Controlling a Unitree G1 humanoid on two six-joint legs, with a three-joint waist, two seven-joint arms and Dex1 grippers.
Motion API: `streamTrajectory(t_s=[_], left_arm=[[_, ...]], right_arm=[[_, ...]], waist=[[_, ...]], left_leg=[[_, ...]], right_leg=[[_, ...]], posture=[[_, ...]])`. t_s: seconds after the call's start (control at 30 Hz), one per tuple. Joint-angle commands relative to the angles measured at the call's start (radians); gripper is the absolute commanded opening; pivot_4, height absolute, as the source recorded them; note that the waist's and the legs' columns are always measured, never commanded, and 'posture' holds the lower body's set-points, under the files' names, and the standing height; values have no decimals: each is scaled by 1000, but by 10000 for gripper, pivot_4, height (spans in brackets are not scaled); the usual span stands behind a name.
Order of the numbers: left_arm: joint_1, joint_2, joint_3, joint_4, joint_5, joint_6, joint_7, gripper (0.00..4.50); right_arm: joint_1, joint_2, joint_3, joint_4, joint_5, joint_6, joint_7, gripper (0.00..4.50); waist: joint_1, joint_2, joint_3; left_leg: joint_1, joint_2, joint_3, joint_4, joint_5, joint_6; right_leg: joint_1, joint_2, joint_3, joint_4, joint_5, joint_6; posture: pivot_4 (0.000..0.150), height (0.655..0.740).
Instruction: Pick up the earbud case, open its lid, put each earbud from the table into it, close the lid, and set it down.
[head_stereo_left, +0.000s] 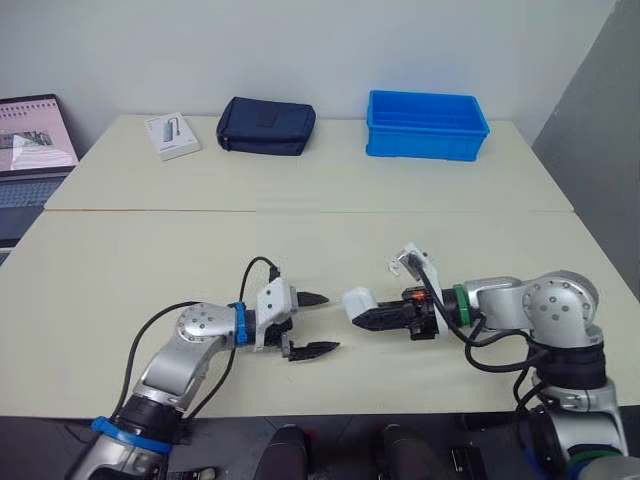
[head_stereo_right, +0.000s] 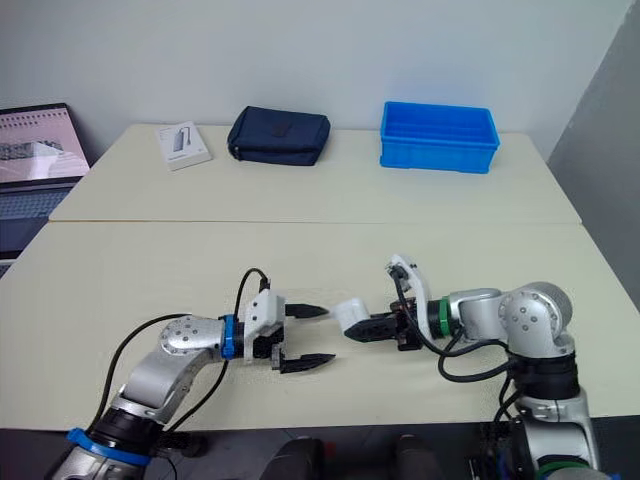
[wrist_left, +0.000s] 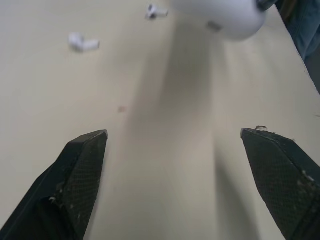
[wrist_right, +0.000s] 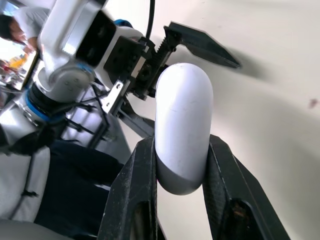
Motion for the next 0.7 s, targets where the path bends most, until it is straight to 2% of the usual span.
streamTrajectory(t_s=[0.03, 0.13, 0.27, 0.43, 0.7], left_arm=[[-42, 44, 9, -104, -84, 205, -24, 45000], [-83, 77, -24, -184, -105, 331, -28, 45000], [-145, 58, -60, -237, -98, 416, 12, 45000], [-212, 28, -125, -261, -24, 383, 60, 45000], [-253, -19, -146, -258, 4, 327, 78, 45000]], right_arm=[[-63, -145, 145, -97, -93, -143, 157, 7905], [-129, -304, 336, -183, -254, -342, 328, 7905], [-157, -383, 482, -191, -433, -532, 439, 7905], [-155, -372, 525, -171, -535, -618, 494, 7905], [-145, -329, 499, -163, -555, -592, 515, 7905]], waist=[[-1, 0, 0], [-3, 0, 1], [-3, 0, 1], [-3, -1, 1], [-1, -1, 1]], left_leg=[[-2, 0, 0, 1, 0, 0], [-8, 0, 1, 1, 0, 0], [-8, 1, 1, 0, 0, 0], [-8, 1, 1, 2, 0, 0], [-8, 1, 1, 3, 0, 0]], right_leg=[[-3, 0, 0, 0, 0, 1], [-10, 1, 1, 1, 1, 1], [-10, 2, 1, 1, 0, 2], [-10, 2, 2, 1, 0, 2], [-9, 2, 2, 3, 0, 2]], posture=[[1500, 7400], [1500, 7400], [1500, 7400], [1500, 7400], [1500, 7400]])
